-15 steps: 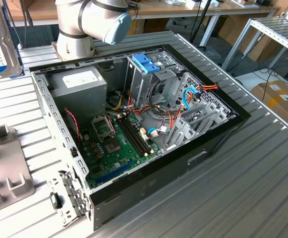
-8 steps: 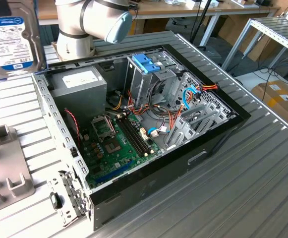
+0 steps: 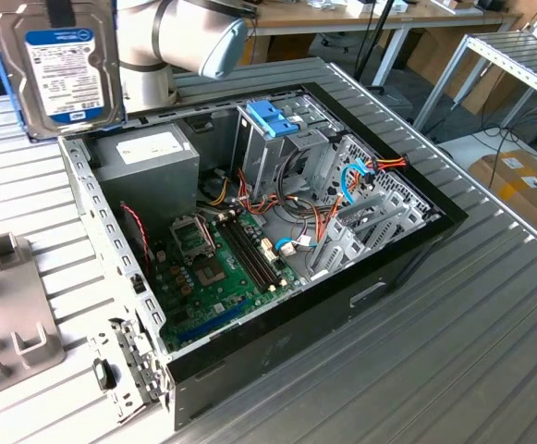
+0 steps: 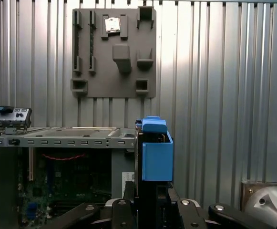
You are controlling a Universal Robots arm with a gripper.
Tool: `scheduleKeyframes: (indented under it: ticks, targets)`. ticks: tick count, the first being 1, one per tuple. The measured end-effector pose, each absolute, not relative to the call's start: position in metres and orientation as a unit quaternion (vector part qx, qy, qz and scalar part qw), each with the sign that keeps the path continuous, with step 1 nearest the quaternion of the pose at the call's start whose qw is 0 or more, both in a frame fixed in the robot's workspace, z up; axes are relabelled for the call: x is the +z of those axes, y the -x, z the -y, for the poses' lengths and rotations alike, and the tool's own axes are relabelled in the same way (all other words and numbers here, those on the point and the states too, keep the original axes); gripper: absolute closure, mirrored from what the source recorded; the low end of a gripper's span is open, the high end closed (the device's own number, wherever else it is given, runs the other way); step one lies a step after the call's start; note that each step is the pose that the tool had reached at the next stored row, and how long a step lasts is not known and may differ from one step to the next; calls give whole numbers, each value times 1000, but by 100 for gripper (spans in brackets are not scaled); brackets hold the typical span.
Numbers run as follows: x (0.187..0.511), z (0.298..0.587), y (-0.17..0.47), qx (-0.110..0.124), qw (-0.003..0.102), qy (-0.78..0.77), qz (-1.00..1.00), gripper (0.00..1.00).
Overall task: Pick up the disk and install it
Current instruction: 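Pick up the disk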
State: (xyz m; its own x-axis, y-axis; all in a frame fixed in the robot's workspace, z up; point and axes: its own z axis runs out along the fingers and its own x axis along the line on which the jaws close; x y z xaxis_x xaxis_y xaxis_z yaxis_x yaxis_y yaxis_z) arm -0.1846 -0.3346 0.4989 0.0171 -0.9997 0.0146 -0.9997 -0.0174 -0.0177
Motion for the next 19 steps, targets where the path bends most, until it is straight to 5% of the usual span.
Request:
scheduleKeyframes:
  ticks: [19]
  targets:
    - [499, 333, 81, -11, 1, 713, -701, 65]
